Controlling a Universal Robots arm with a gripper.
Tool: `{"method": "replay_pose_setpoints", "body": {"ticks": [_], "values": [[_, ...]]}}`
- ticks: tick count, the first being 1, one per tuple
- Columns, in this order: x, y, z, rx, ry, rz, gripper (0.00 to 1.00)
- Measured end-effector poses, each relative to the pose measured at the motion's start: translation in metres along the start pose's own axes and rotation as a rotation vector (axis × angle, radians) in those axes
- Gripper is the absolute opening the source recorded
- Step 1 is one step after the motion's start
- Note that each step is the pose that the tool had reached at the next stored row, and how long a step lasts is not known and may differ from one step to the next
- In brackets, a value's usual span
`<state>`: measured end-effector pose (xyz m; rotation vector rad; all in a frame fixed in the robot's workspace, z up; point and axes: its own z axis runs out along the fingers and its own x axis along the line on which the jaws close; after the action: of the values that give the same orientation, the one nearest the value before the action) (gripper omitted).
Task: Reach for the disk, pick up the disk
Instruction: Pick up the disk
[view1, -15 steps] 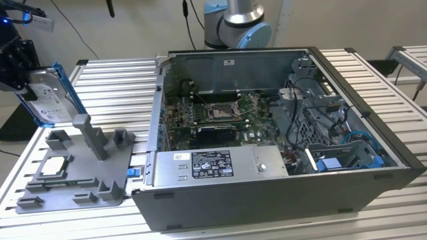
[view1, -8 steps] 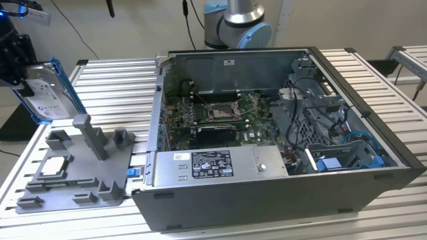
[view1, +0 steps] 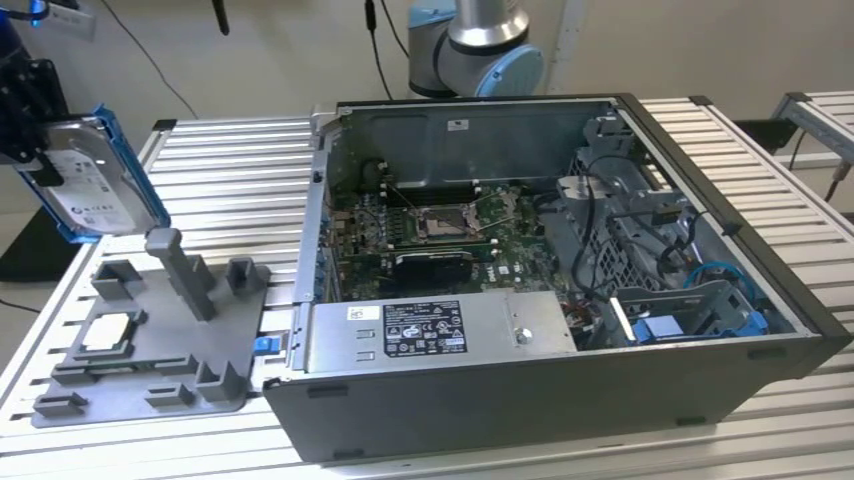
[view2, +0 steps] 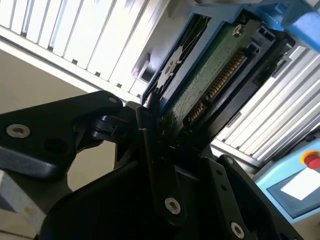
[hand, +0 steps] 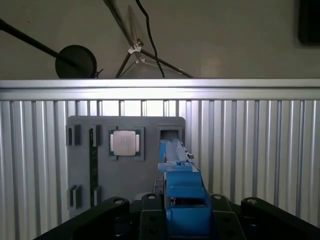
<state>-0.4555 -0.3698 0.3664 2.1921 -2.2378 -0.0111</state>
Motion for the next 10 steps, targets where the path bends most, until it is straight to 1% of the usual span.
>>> {"method": "replay_pose_setpoints", "body": {"ticks": [10], "values": [[0.0, 0.0002, -0.0131, 0.0001, -0.0001, 0.0, 0.0]]}}
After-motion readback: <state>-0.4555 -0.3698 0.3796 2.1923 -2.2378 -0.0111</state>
